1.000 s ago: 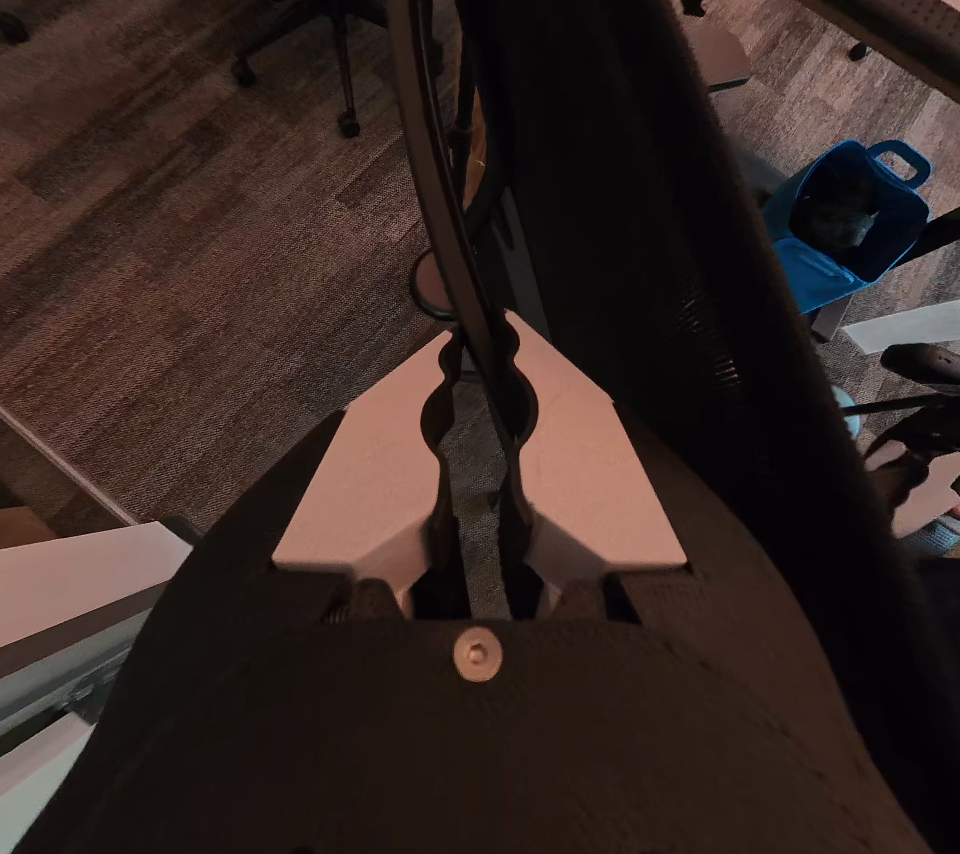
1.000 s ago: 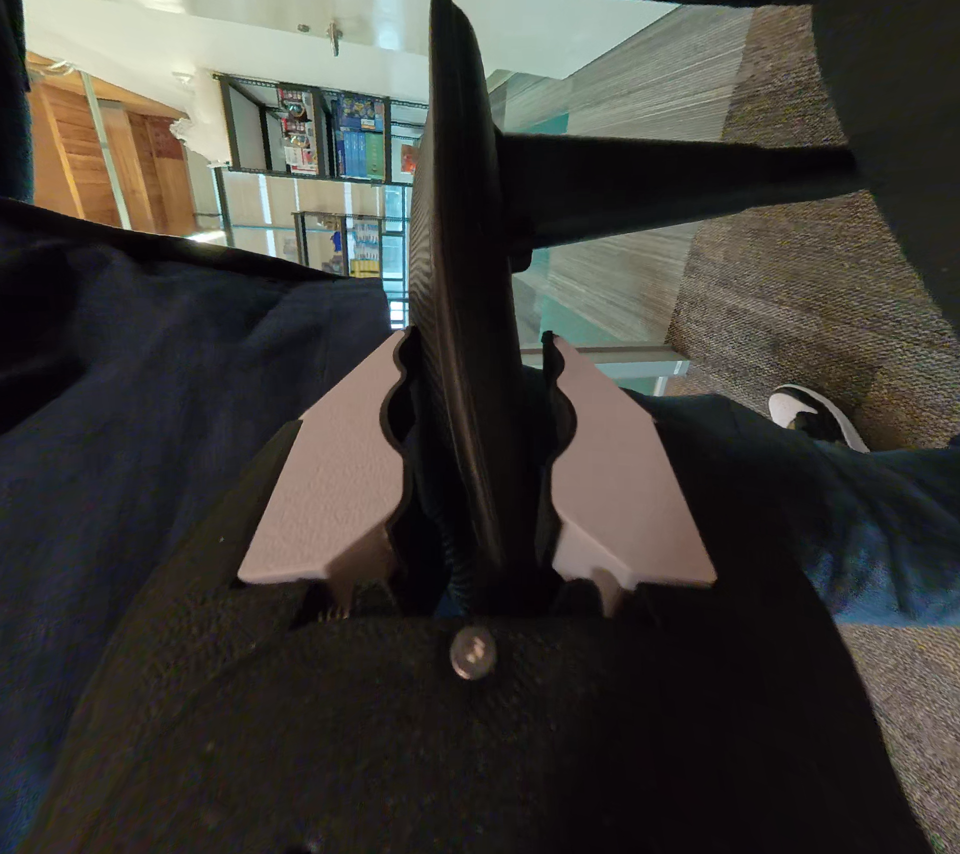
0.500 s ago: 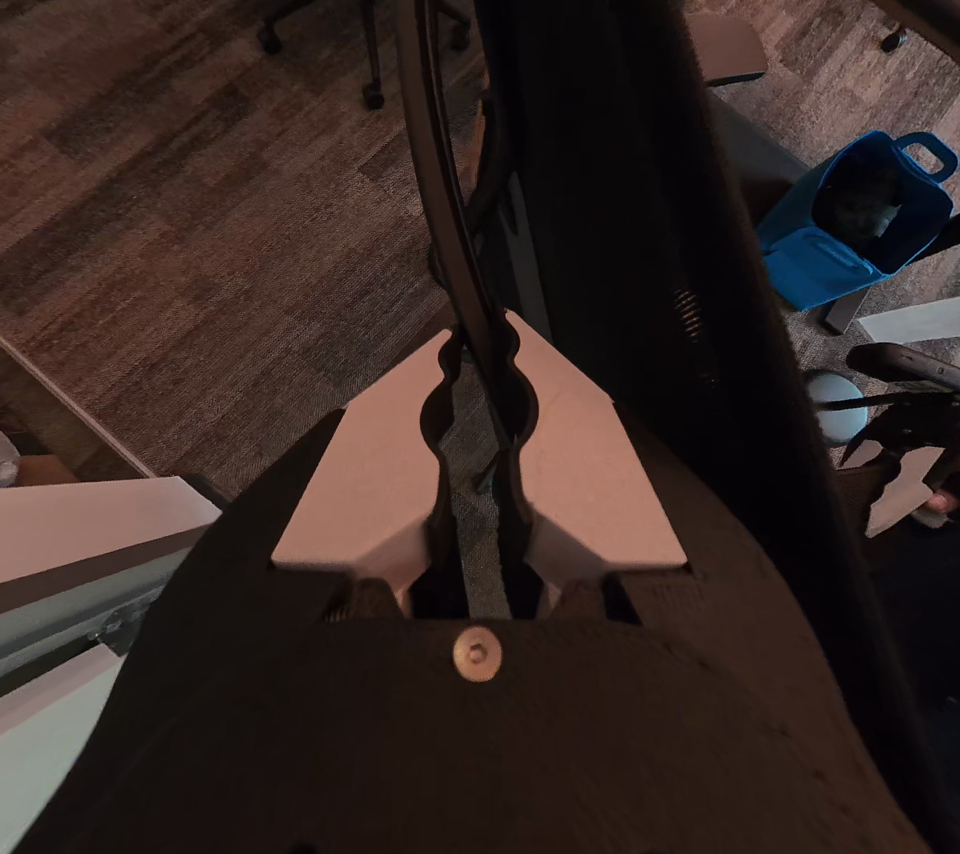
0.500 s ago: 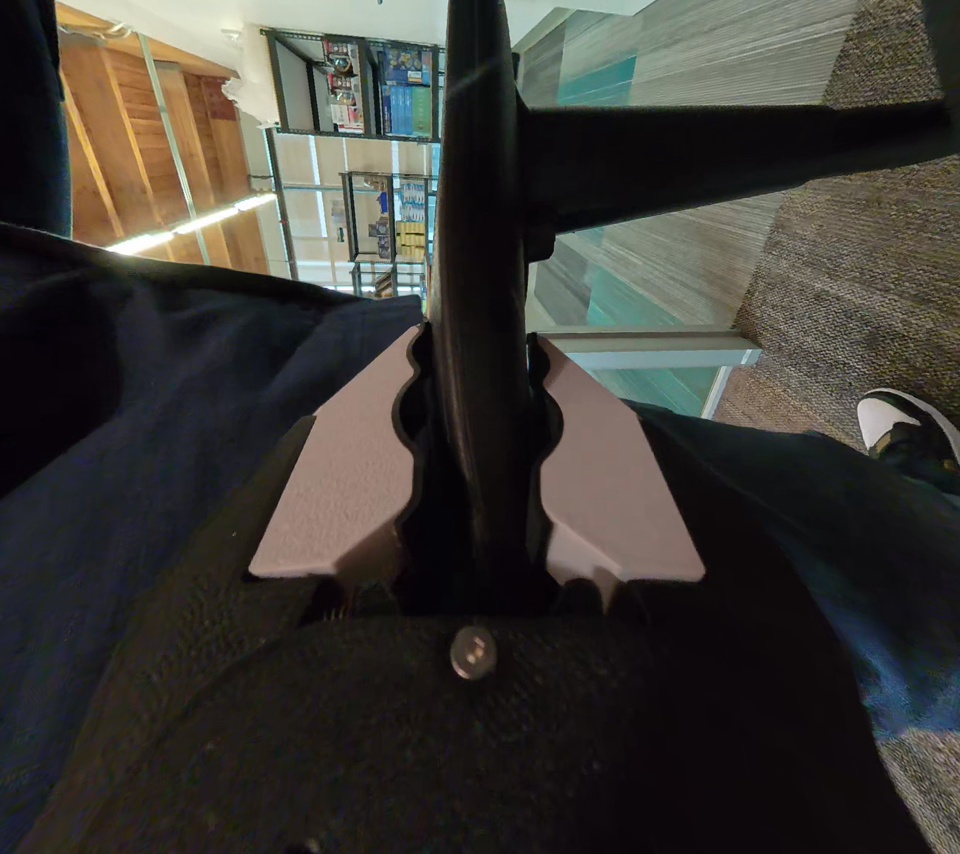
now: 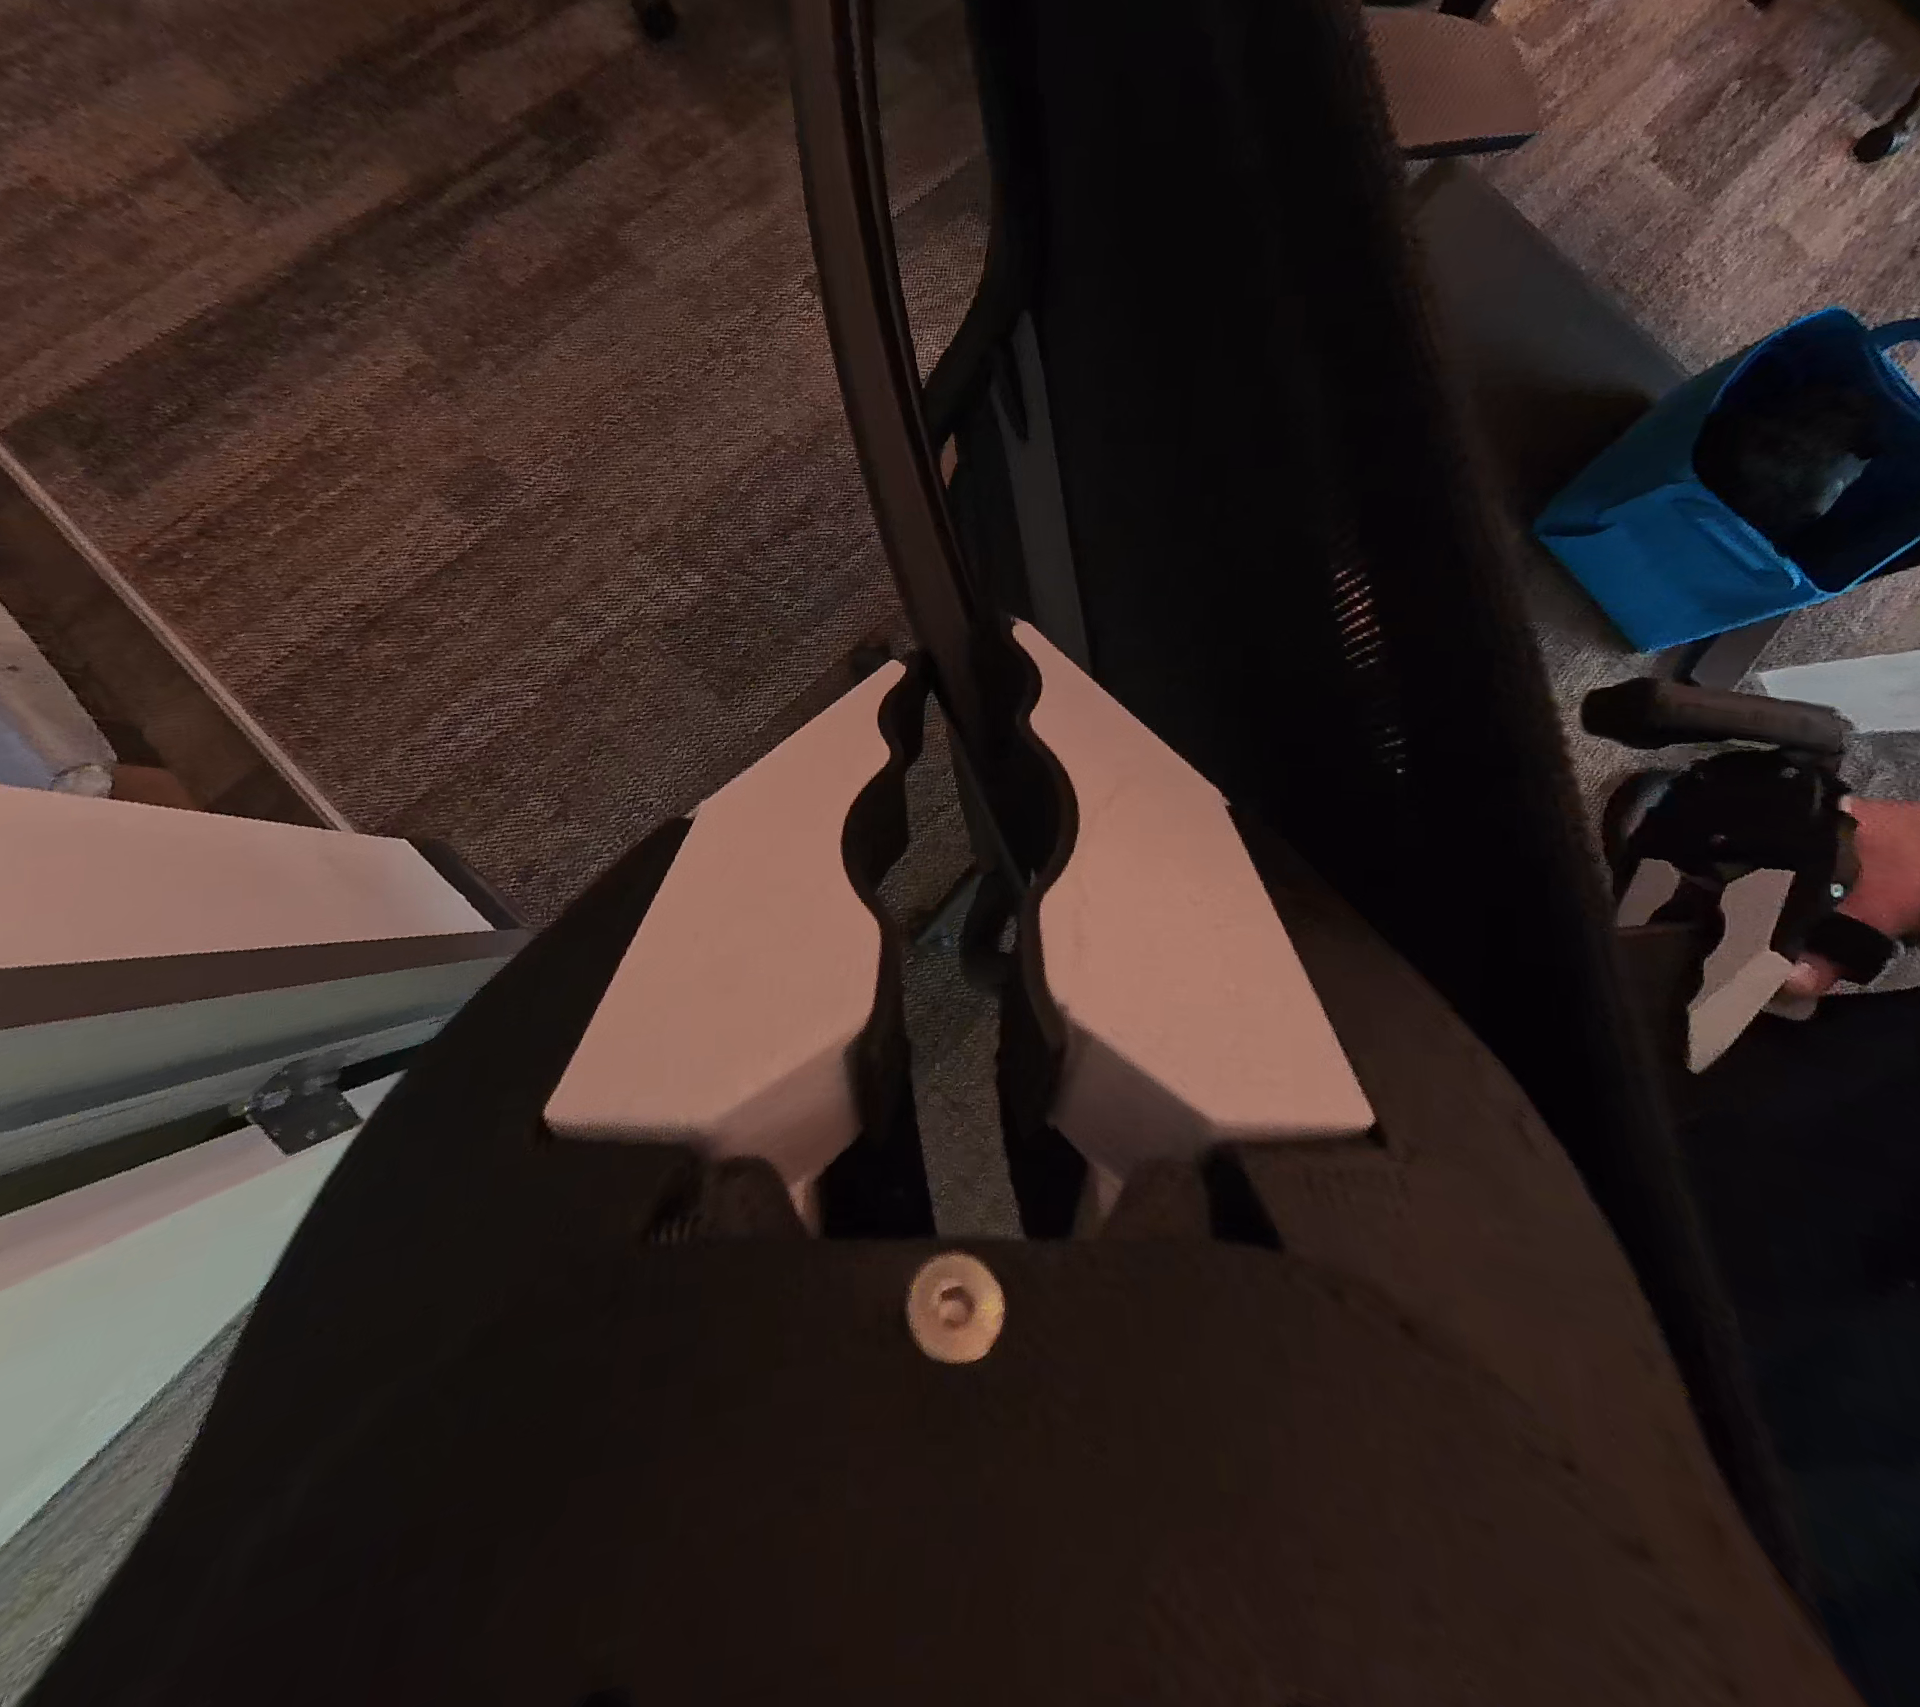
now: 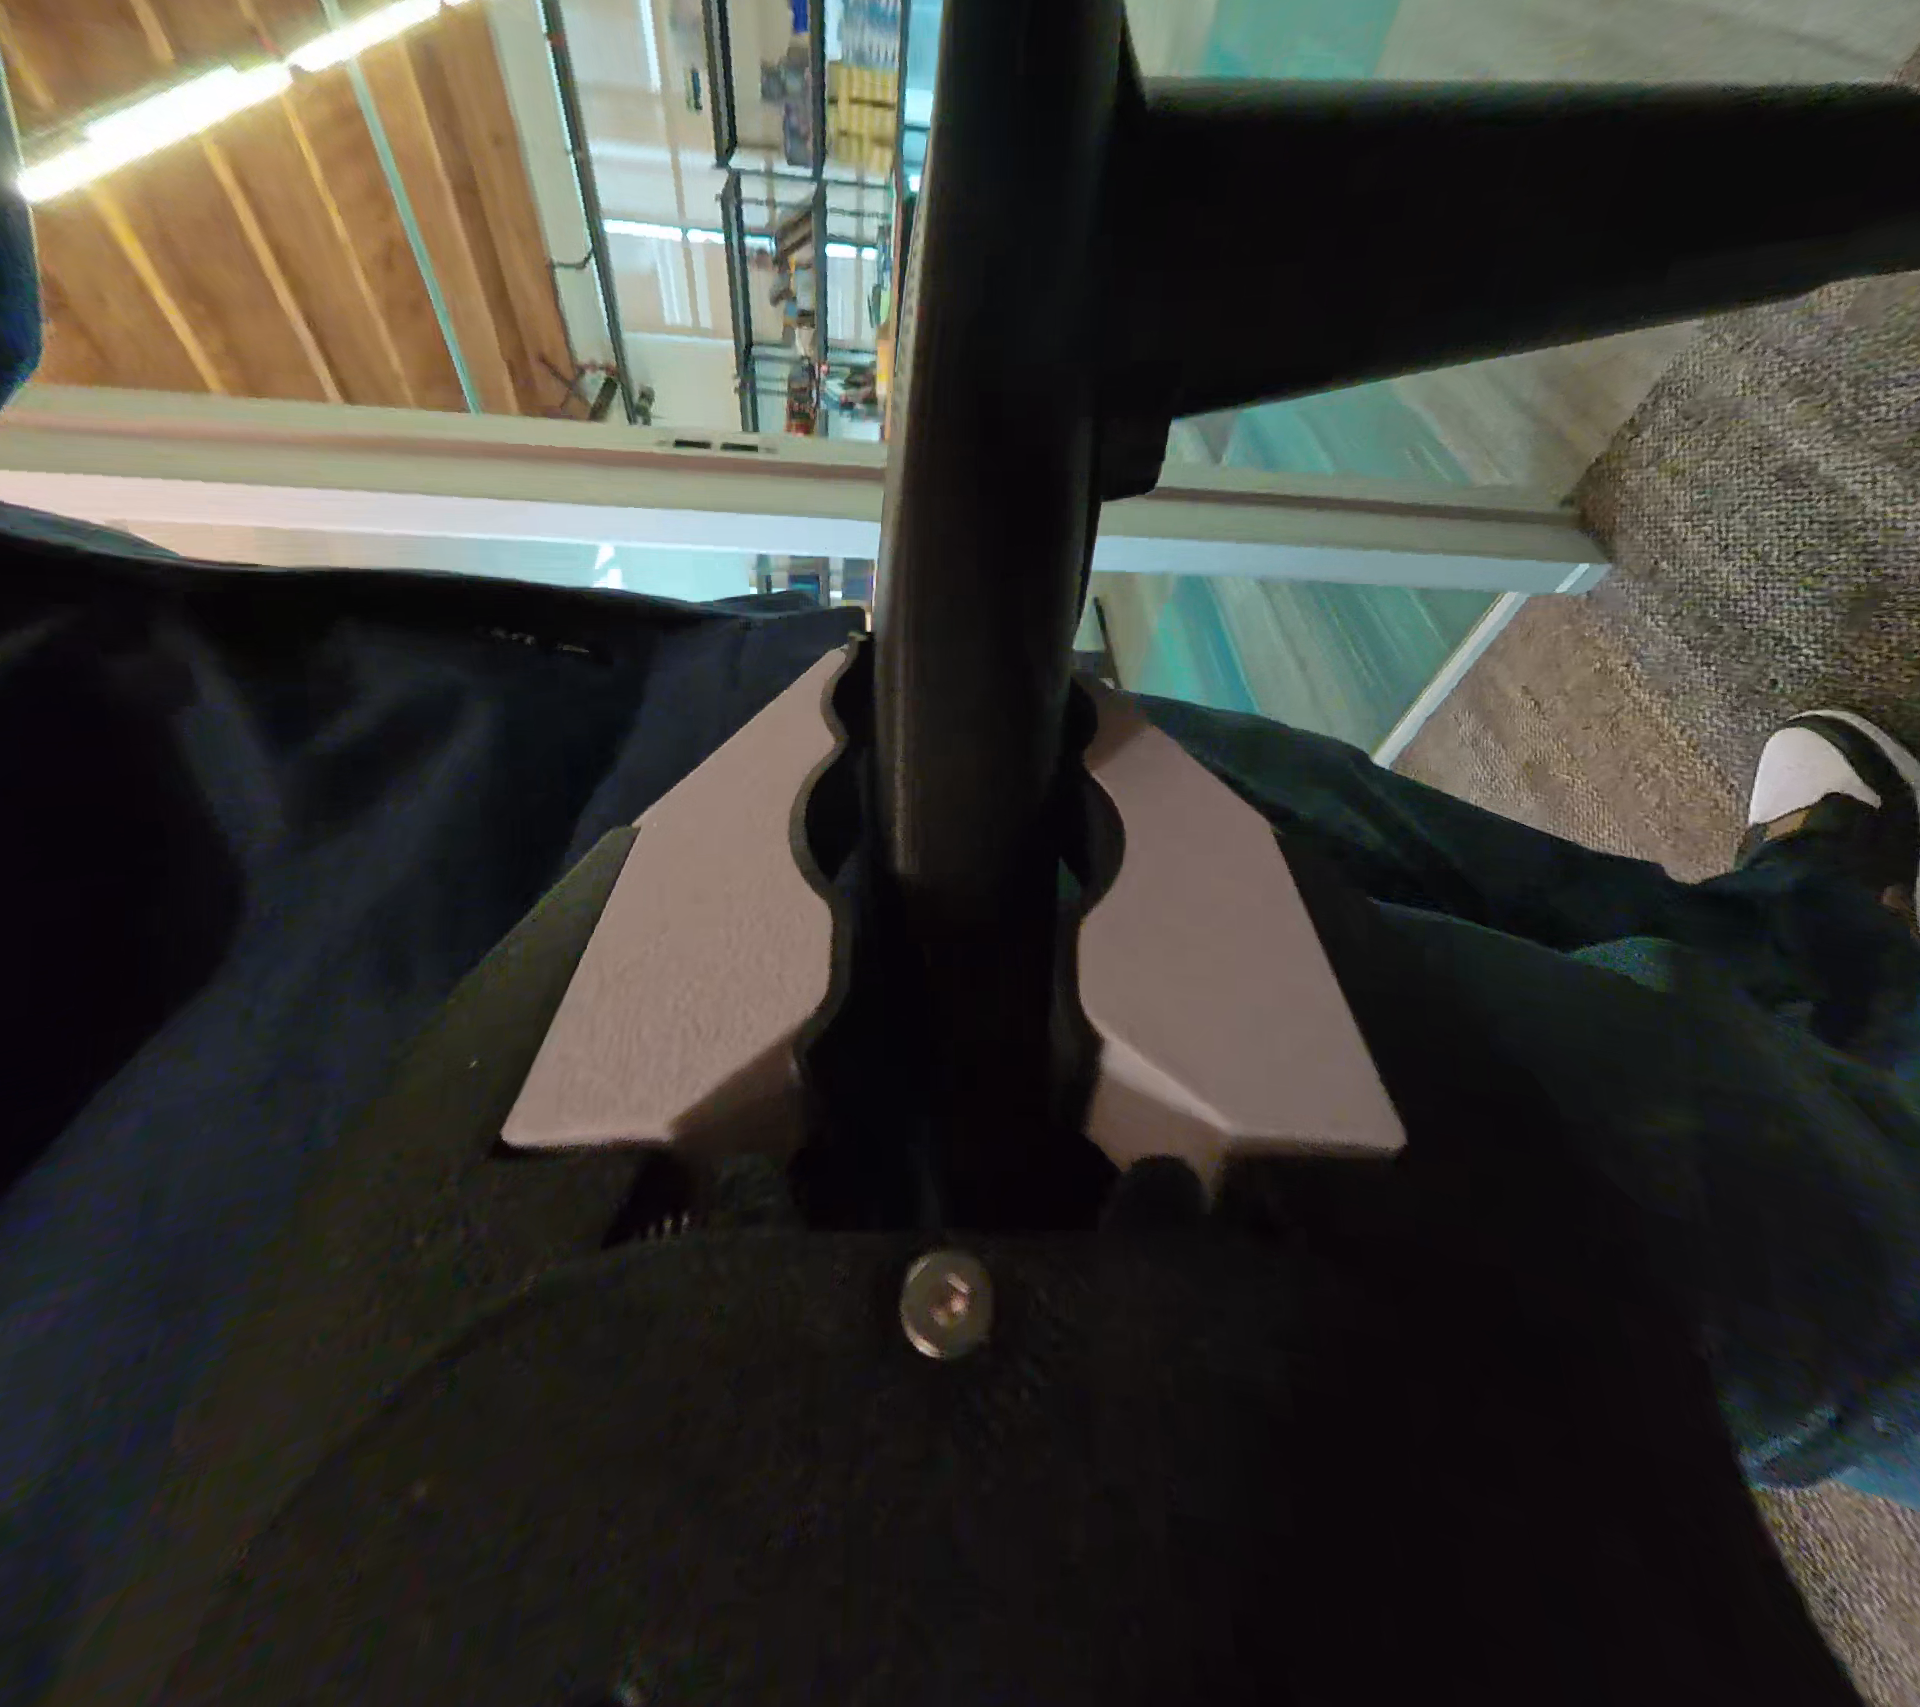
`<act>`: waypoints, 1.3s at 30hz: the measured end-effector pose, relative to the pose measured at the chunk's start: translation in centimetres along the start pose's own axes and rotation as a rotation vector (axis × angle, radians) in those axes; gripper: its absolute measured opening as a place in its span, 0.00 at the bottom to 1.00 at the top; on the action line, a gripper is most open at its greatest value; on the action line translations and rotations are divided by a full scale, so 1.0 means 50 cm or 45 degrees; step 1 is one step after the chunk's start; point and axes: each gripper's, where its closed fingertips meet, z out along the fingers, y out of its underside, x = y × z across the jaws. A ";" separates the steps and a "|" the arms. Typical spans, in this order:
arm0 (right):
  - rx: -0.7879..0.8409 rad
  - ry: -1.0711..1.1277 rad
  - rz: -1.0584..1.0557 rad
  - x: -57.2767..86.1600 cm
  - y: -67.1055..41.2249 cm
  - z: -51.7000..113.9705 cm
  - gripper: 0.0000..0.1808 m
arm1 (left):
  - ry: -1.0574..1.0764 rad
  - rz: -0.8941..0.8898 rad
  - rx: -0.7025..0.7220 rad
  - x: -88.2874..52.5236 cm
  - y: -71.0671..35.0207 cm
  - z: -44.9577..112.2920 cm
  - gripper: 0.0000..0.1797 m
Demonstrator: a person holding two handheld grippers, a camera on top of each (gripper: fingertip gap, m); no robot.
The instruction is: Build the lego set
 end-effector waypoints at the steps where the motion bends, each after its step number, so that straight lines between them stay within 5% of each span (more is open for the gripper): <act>1: -0.035 0.005 -0.009 0.000 0.001 0.001 0.20 | 0.001 -0.012 0.002 -0.006 0.002 -0.003 0.07; 4: -0.123 0.055 -0.063 0.000 0.010 -0.019 0.24 | 0.002 -0.058 0.004 -0.013 0.015 -0.015 0.08; 10: 0.153 0.322 -0.208 0.033 -0.105 -0.231 0.28 | 0.028 -0.398 0.193 0.003 0.040 -0.066 0.12; 16: 0.436 1.206 -0.598 0.095 -0.371 -0.590 0.49 | -0.043 -0.643 0.465 0.027 0.071 -0.198 0.20; 18: 0.479 1.497 -0.766 0.085 -0.470 -0.691 0.51 | -0.028 -0.623 0.481 0.067 0.044 -0.241 0.24; 20: 0.475 1.778 -0.933 0.073 -0.561 -0.769 0.56 | -0.019 -0.545 0.476 0.118 0.005 -0.269 0.40; 24: 0.344 2.131 -1.051 0.103 -0.681 -0.854 0.57 | -0.182 -0.210 0.150 0.187 0.014 -0.251 0.51; 26: 0.232 2.157 -1.071 0.140 -0.707 -0.853 0.50 | -0.284 -0.207 0.028 0.185 0.054 -0.216 0.47; 28: 0.166 2.218 -1.116 0.164 -0.724 -0.850 0.51 | -0.420 -0.217 0.151 0.162 0.047 -0.206 0.38; 30: 0.135 2.311 -1.135 0.168 -0.739 -0.862 0.47 | -0.569 -0.137 0.122 0.129 0.053 -0.202 0.21; 39: -0.021 2.368 -1.157 0.178 -0.796 -0.848 0.42 | -0.617 -0.185 0.059 0.084 0.091 -0.167 0.20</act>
